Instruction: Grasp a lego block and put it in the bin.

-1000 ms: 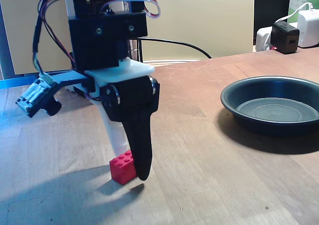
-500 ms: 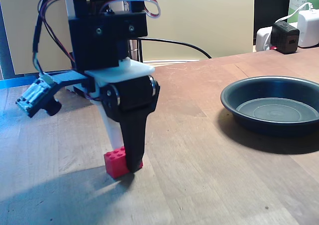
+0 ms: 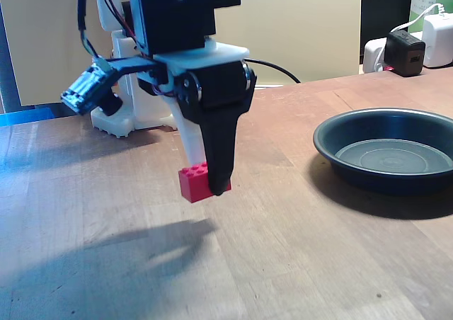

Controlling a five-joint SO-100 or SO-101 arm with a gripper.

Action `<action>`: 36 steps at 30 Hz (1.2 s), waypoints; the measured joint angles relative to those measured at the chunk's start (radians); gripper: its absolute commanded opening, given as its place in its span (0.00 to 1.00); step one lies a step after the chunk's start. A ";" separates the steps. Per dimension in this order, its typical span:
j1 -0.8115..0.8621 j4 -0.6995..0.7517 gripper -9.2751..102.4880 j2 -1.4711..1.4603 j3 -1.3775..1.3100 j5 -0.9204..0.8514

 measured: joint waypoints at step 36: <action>-0.703 -0.106 0.08 0.382 0.302 0.833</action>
